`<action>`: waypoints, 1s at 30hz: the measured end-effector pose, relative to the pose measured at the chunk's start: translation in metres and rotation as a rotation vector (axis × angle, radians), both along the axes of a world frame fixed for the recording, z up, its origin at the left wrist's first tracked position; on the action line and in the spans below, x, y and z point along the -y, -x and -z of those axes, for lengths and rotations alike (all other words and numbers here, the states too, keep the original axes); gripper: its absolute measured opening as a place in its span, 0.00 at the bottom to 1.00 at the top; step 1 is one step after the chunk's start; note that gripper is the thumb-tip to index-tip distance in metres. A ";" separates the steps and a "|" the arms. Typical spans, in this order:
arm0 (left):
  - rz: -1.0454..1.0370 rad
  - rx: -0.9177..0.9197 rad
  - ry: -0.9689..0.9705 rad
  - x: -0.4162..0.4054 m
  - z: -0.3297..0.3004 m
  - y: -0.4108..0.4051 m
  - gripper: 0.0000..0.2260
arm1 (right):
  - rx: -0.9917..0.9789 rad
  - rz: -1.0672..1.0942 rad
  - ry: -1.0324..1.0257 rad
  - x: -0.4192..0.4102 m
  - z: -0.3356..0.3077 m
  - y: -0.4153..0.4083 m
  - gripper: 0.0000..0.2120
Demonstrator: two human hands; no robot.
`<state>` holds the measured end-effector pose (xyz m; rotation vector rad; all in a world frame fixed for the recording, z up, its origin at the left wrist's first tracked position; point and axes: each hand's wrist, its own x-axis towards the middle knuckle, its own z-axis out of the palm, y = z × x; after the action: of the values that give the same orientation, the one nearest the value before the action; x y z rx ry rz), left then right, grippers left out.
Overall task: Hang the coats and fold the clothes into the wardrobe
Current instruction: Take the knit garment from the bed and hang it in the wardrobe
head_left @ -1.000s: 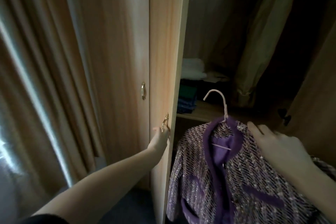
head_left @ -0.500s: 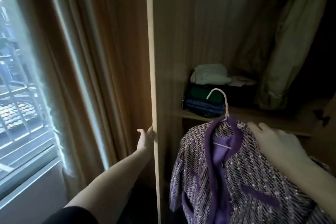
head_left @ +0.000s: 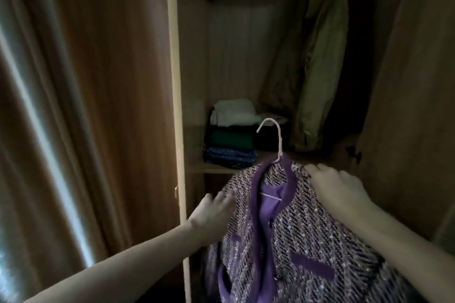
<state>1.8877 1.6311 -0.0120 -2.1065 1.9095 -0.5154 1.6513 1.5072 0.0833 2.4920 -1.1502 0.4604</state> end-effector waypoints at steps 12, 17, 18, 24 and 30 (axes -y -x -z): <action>0.253 -0.563 0.499 0.202 -0.133 0.027 0.30 | 0.084 0.102 0.208 0.067 -0.107 0.045 0.12; 0.223 -0.415 0.633 0.279 -0.191 0.022 0.19 | 0.138 0.105 0.208 0.119 -0.145 0.041 0.09; 0.209 -0.377 0.643 0.295 -0.203 0.021 0.17 | 0.139 0.109 0.209 0.132 -0.152 0.037 0.08; 0.113 -0.118 0.693 0.398 -0.287 0.002 0.19 | 0.186 0.100 0.262 0.231 -0.207 0.017 0.04; 0.042 -0.067 0.773 0.476 -0.360 -0.028 0.16 | 0.214 -0.090 0.413 0.328 -0.268 -0.015 0.07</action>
<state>1.9157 1.1555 0.3480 -2.5284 1.9920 -1.3903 1.6660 1.1791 0.3510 2.1755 -0.9052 0.9088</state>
